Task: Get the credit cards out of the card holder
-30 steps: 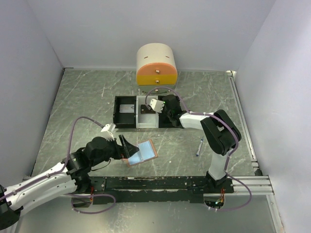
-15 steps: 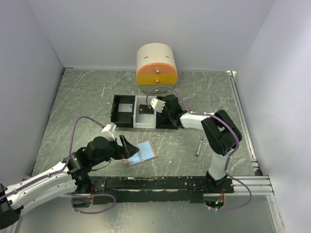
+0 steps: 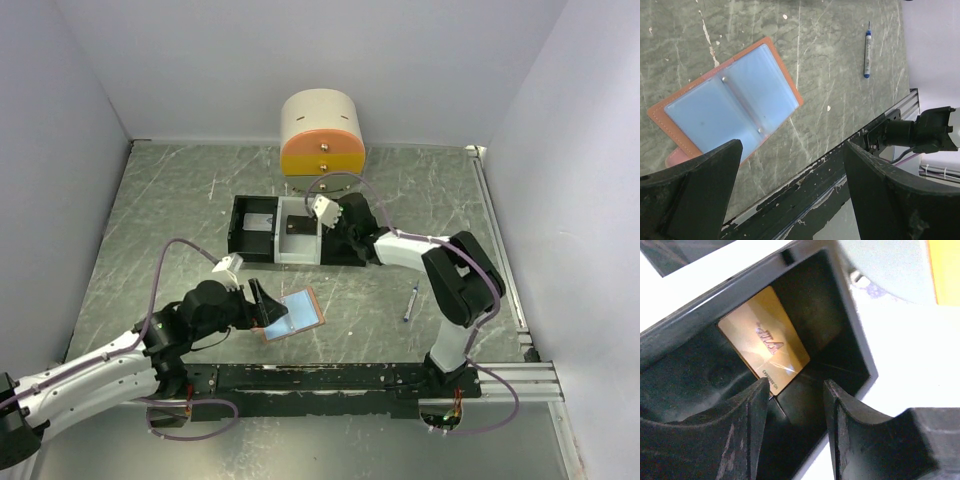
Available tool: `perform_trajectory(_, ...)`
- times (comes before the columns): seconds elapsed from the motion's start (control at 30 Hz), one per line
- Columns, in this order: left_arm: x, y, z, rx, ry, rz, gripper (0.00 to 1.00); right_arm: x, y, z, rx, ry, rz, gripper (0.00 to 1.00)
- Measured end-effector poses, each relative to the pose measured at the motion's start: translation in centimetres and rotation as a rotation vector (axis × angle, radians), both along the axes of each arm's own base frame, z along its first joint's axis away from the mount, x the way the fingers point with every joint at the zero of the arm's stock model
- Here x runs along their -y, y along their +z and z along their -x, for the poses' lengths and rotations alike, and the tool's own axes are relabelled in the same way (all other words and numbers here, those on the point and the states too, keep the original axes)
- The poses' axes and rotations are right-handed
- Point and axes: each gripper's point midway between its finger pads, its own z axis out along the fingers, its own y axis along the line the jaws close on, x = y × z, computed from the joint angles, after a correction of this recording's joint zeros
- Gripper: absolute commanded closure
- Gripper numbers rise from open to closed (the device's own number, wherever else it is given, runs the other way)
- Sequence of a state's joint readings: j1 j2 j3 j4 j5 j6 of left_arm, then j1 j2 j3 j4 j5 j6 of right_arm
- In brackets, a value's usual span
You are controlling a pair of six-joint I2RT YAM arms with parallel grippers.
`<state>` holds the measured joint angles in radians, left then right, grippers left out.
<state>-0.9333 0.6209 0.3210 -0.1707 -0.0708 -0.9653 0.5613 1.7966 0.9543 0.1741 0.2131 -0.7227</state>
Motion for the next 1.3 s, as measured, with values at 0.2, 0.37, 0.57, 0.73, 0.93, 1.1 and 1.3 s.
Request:
perform_trajectory(0.2,0.1,-0.1,-0.1,-0.013,0.004,-0.006,0.08,-0.8,7.2,1.0,0.098,-0.095,-0.301,0.35)
perform_trajectory(0.37,0.3,0.0,-0.3,-0.033,0.019,-0.015,0.12,-1.9,15.5,3.4,0.127,-0.216,-0.775,0.34)
perform_trajectory(0.57,0.1,-2.2,-0.2,-0.111,0.038,-0.085,0.19,-5.1,13.3,7.7,-0.199,-0.251,-1.041,0.41)
perform_trajectory(0.73,-0.2,-3.7,0.0,-0.166,0.057,-0.127,0.23,-5.8,7.2,13.5,-0.508,-0.350,-1.090,0.45)
perform_trajectory(0.93,-0.2,-4.3,0.0,-0.197,0.080,-0.134,0.28,-7.5,3.9,19.1,-0.721,-0.414,-1.097,0.49)
perform_trajectory(1.1,-0.3,-5.0,0.0,-0.221,0.093,-0.147,0.30,-10.1,2.2,22.6,-0.832,-0.399,-1.042,0.54)
perform_trajectory(1.3,-0.6,-6.0,0.0,-0.246,0.109,-0.181,0.31,-10.5,-0.6,23.8,-0.878,-0.461,-0.972,0.60)
